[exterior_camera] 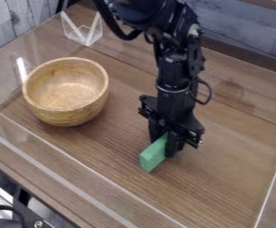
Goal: Put green stick into wooden bowl
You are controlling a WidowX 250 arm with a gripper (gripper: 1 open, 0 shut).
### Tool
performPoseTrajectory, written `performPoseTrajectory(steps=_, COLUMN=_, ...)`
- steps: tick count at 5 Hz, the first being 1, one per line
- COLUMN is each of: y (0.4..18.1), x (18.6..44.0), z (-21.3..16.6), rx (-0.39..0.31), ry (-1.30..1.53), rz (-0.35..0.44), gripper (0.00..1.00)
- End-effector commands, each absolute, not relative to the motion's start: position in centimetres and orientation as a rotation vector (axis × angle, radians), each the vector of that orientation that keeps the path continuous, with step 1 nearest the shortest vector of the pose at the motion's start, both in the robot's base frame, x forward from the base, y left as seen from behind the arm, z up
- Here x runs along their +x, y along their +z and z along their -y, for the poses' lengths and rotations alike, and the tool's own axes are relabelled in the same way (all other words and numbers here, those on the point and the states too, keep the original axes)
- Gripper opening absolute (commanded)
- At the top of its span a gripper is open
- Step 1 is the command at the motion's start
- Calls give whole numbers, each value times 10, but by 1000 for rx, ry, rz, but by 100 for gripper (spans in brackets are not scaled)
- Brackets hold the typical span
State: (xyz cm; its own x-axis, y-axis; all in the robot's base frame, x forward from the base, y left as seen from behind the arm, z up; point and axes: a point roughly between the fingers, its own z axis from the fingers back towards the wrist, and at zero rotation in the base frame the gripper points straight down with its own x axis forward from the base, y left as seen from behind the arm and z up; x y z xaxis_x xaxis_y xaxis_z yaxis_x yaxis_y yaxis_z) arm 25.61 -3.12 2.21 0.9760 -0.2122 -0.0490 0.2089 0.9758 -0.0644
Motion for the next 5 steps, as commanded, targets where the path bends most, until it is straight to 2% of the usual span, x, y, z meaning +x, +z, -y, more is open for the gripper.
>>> performPoseTrajectory(steps=1, y=26, x=259, z=20, rx=-72, ry=-201, rz=-17, gripper=0)
performPoseTrajectory(steps=5, y=20, x=273, z=12, rx=-95, ry=-238, rz=25, gripper=0)
